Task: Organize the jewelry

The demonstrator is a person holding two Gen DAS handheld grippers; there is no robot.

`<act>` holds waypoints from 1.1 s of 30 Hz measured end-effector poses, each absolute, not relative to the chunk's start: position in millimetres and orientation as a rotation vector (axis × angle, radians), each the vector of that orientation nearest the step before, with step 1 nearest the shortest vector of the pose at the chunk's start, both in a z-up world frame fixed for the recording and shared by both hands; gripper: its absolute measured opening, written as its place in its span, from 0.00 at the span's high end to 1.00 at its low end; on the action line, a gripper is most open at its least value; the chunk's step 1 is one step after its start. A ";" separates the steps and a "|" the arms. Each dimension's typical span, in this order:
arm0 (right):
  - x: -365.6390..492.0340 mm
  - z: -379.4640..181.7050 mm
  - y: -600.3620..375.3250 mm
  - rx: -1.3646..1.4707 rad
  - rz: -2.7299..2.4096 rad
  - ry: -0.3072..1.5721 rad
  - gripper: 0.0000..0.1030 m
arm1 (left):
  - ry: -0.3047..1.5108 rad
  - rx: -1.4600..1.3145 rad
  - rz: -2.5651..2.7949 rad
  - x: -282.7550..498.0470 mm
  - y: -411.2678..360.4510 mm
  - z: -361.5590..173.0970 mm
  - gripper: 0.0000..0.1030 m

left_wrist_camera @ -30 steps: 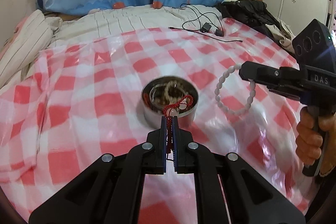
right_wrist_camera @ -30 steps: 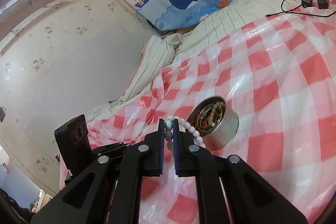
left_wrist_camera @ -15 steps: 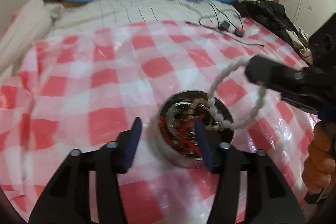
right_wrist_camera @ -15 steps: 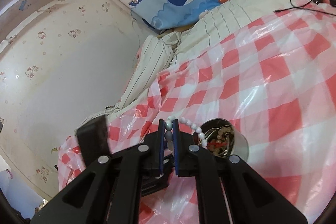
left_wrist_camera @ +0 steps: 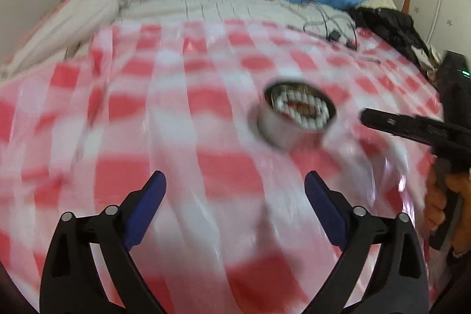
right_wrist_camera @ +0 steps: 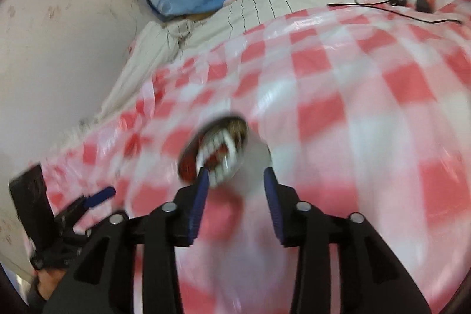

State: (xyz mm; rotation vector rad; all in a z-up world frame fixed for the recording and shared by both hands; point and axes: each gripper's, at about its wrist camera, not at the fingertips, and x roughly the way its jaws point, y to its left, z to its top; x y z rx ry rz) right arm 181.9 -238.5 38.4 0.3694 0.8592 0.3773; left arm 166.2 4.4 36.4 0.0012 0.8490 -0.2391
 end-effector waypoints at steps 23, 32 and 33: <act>45.4 4.4 -216.0 0.103 0.146 0.898 0.21 | 0.877 0.018 -0.152 63.7 -22.8 4.8 0.07; 41.7 2.6 -211.3 0.070 0.112 0.912 0.12 | 0.885 0.012 -0.150 61.0 -21.3 -0.5 0.07; 39.8 2.8 -211.6 0.070 0.104 0.913 0.12 | 0.885 0.014 -0.149 60.5 -21.2 -0.3 0.07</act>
